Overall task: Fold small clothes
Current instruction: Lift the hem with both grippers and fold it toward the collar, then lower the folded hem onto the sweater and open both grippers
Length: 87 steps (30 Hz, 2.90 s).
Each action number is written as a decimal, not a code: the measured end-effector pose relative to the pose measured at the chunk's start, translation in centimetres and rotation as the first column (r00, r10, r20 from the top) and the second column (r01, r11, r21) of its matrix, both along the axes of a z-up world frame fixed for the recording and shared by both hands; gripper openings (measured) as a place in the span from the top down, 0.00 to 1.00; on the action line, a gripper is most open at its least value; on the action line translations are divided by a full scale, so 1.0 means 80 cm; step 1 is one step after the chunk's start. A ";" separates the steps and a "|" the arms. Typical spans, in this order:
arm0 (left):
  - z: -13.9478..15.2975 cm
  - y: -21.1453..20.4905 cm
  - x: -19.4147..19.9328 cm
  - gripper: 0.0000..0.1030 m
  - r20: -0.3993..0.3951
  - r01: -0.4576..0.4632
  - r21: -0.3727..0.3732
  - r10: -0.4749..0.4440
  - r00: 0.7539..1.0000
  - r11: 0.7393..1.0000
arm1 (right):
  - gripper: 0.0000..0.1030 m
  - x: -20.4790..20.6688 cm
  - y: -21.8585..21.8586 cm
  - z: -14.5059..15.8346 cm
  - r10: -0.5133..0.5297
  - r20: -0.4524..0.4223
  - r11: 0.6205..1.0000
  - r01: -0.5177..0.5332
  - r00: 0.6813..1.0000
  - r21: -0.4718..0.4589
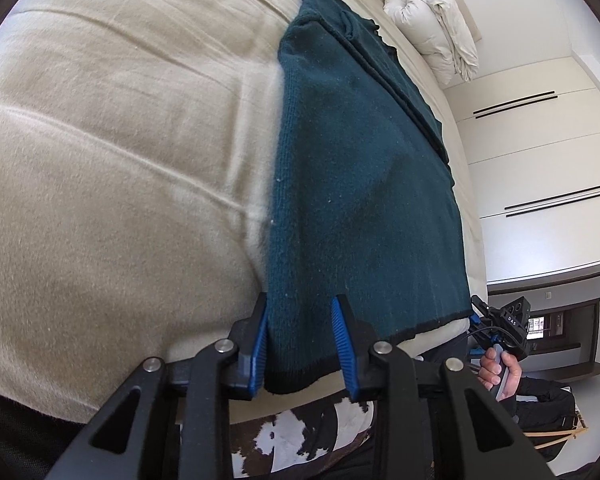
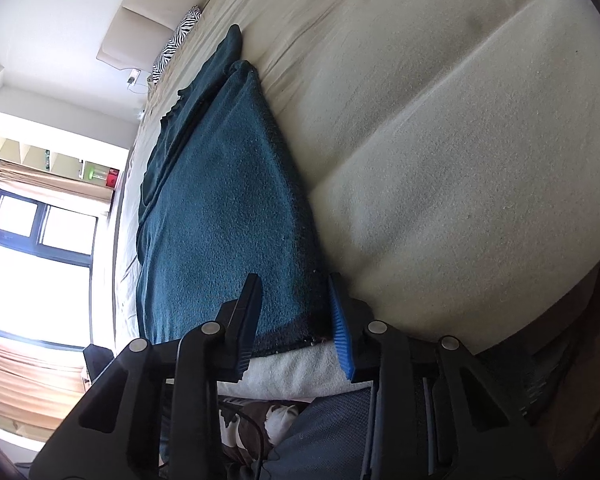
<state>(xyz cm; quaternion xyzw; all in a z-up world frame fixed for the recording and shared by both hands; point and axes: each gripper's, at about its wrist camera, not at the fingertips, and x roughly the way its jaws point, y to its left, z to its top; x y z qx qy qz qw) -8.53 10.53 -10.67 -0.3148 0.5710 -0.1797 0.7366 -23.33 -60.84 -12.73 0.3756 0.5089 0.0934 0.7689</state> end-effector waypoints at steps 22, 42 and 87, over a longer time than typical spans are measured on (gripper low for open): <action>0.045 -0.006 0.010 0.93 0.129 0.012 -0.034 -0.008 0.992 0.999 | 0.93 0.004 0.019 0.050 0.021 0.103 0.997 -0.013 0.994 -0.082; 0.106 0.028 0.127 0.93 0.235 -0.110 -0.342 0.198 0.952 0.933 | 0.93 0.142 0.052 0.140 -0.012 0.296 0.998 0.031 0.955 -0.058; 0.042 0.070 0.438 0.93 0.114 -0.265 -0.359 0.324 0.939 0.895 | 0.93 0.481 0.060 0.071 -0.112 0.222 0.968 0.158 0.969 -0.198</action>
